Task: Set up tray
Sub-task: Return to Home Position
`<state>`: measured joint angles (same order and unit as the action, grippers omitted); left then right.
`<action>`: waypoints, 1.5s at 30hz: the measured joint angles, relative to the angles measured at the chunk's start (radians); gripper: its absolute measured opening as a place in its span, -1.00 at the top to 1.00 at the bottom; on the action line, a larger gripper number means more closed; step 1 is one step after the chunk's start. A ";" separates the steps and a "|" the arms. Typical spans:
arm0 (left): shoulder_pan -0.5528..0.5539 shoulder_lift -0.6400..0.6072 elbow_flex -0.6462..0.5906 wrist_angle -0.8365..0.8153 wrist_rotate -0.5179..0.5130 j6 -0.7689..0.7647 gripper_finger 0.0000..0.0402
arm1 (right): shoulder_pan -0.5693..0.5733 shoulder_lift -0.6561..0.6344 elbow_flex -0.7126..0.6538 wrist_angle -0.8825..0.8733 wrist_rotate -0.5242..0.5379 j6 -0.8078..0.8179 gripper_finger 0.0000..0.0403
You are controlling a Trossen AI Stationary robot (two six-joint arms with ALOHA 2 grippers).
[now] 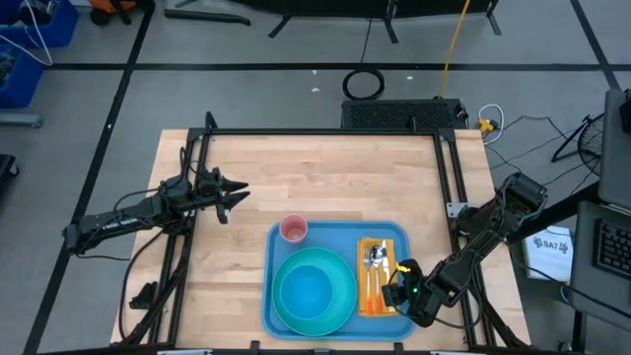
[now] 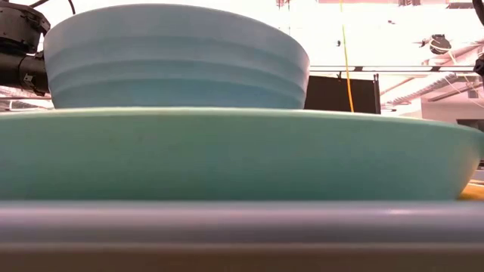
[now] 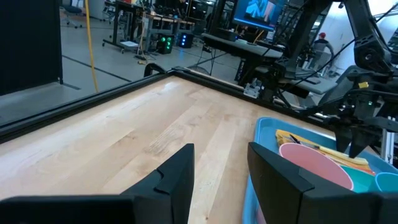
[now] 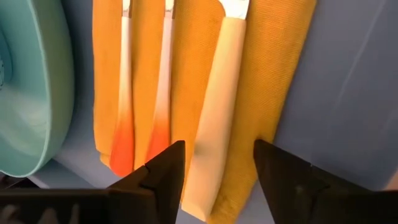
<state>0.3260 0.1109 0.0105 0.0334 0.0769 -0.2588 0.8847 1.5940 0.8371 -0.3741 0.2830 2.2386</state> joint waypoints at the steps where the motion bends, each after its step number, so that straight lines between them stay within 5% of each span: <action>1: 0.000 0.000 0.000 0.000 0.000 0.000 0.24 | 0.001 0.000 0.000 -0.008 0.000 0.004 0.10; 12: 0.000 0.000 0.000 0.000 0.000 0.000 0.24 | 0.001 -0.126 0.000 -0.038 0.056 -0.037 0.10; 18: 0.000 0.000 0.000 0.000 0.000 0.000 0.24 | 0.001 -0.256 0.000 -0.226 0.121 -0.112 0.11; 23: 0.000 0.000 0.000 0.000 0.000 0.000 0.24 | 0.001 -0.431 0.000 -0.488 0.311 -0.248 0.10; 26: 0.000 0.000 0.000 0.000 0.000 0.000 0.24 | 0.001 -0.540 0.000 -0.620 0.528 -0.413 0.10; 33: 0.000 0.000 0.000 0.000 0.000 0.000 0.24 | 0.000 -0.731 -0.040 -0.523 0.925 -1.042 0.12; 38: 0.000 0.000 0.000 0.000 0.000 0.000 0.24 | -0.017 -0.839 -0.163 -0.388 1.027 -1.304 0.12; 45: 0.000 0.000 0.000 0.000 0.000 0.000 0.24 | -0.084 -1.056 -0.367 -0.321 1.031 -1.293 0.14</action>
<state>0.3260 0.1109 0.0105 0.0334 0.0765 -0.2585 0.8002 0.5376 0.4700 -0.6947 1.3139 0.9456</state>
